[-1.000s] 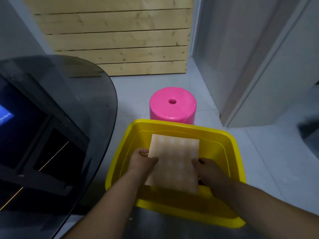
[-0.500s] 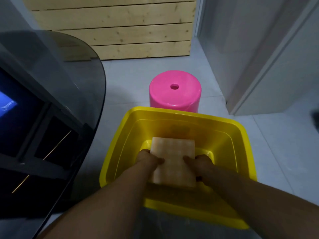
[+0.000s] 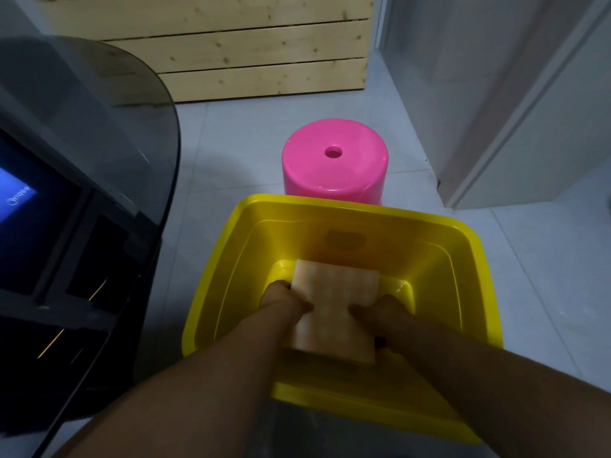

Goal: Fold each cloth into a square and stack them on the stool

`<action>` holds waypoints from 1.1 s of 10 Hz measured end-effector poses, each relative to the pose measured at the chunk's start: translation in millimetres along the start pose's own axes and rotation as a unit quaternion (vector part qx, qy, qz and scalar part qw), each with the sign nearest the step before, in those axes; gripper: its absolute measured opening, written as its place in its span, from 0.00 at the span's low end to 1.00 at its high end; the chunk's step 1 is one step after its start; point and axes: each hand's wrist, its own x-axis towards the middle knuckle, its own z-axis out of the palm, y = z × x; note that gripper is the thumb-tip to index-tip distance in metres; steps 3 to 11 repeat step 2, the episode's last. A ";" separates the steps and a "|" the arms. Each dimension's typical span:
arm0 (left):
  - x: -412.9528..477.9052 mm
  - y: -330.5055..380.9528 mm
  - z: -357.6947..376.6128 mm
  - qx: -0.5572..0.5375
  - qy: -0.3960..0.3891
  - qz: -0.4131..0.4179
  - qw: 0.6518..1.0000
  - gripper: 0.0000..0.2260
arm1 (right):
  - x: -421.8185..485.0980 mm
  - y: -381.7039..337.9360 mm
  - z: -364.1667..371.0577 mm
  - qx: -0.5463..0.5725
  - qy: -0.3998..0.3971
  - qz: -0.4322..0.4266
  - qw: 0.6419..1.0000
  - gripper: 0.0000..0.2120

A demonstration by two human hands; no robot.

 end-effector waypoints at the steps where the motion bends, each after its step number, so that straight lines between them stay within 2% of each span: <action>1: -1.5 3.6 -4.0 -0.007 -0.008 0.000 1.000 0.30 | 6.6 3.1 3.8 0.005 -0.003 0.013 1.000 0.27; 2: -12.8 14.1 -8.6 -0.018 0.029 0.023 0.999 0.37 | 10.4 5.5 6.8 -0.011 0.012 0.023 1.000 0.35; 11: -12.8 14.1 -8.6 -0.018 0.029 0.023 0.999 0.37 | 10.4 5.5 6.8 -0.011 0.012 0.023 1.000 0.35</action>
